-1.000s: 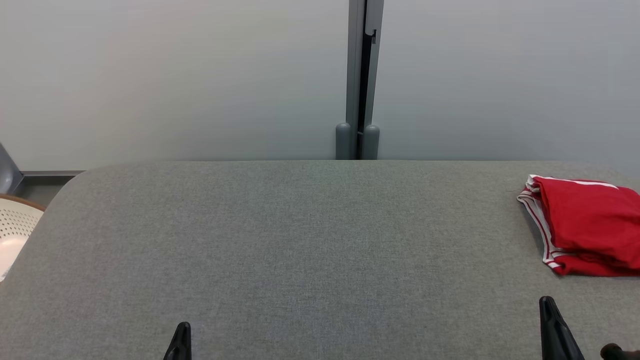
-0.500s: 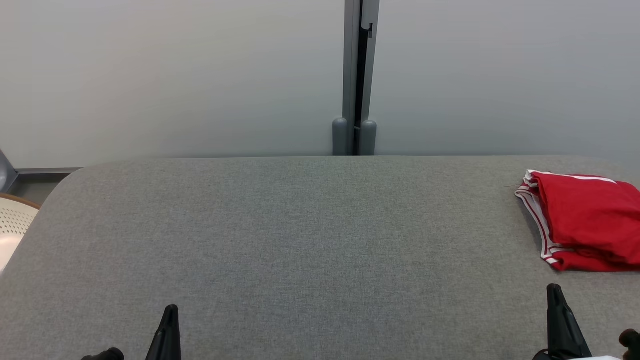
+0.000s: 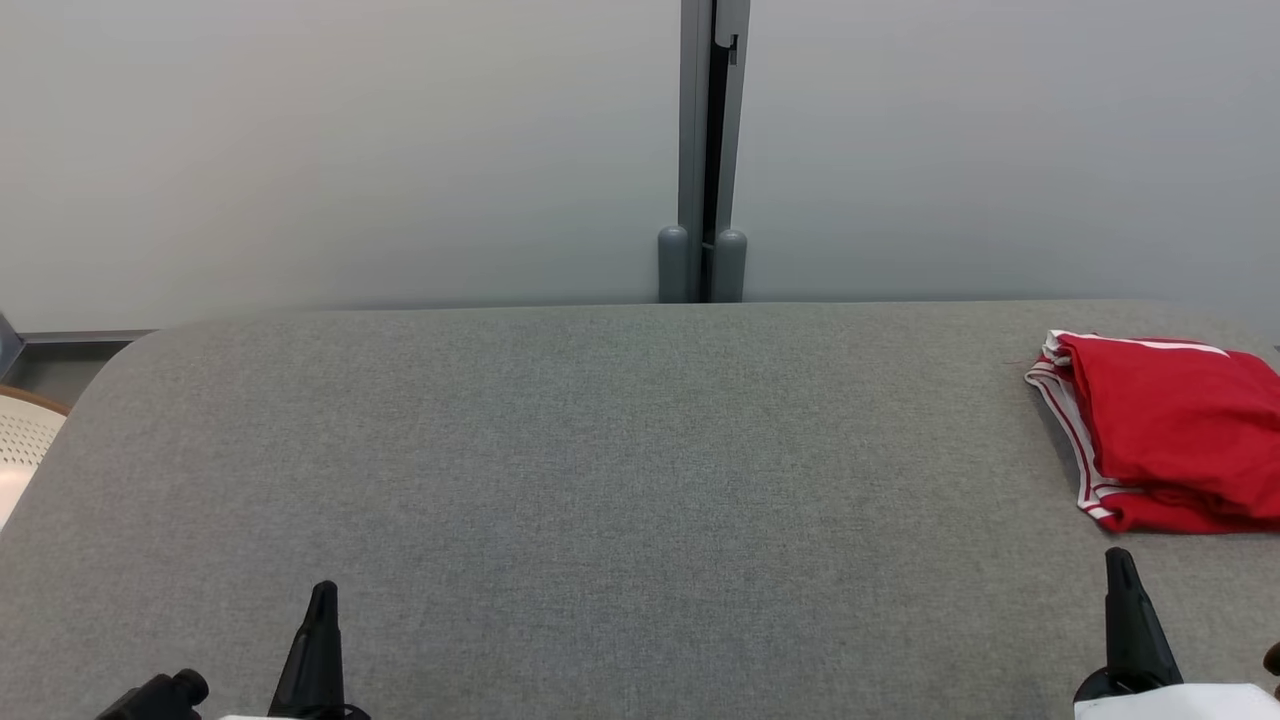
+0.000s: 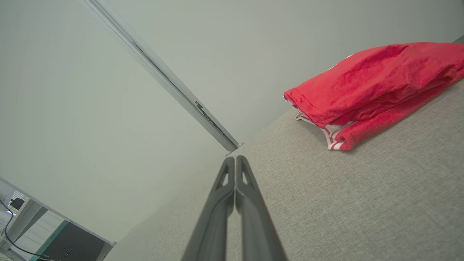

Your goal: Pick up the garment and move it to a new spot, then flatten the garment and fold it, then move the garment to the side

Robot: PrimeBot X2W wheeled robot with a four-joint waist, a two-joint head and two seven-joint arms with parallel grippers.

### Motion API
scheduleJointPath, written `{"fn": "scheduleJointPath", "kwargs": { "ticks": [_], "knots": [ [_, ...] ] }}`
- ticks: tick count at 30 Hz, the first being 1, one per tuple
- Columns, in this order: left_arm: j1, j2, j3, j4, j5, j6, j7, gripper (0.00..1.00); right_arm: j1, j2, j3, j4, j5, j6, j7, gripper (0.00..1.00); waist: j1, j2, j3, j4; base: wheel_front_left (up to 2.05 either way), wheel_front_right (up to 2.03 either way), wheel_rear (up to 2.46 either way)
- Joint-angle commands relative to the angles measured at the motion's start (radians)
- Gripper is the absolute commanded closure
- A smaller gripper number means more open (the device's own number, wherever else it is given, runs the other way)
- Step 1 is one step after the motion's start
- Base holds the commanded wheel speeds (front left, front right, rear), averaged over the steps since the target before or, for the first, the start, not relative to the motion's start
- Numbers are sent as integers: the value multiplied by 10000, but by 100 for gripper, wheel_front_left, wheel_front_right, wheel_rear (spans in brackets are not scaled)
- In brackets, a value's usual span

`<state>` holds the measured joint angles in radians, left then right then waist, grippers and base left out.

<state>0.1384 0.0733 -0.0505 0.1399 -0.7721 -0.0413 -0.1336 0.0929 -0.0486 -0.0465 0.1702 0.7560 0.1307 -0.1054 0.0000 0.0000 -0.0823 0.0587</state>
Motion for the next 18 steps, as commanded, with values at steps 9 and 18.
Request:
{"fn": "scheduleJointPath", "kwargs": {
  "ticks": [9, 18],
  "knots": [
    [-591, 85, 192, 40, -1373, -178, 275, 100, -500, -81, -99, -1, 1323, 1, 318, 100, 0, 0, 84, -58, 0, 0, 0],
    [-888, 104, 333, 177, -2518, -298, 540, 100, -742, -85, -183, 115, 2442, 1, 596, 100, 0, 0, 171, -118, 0, 0, 0]
  ]
}}
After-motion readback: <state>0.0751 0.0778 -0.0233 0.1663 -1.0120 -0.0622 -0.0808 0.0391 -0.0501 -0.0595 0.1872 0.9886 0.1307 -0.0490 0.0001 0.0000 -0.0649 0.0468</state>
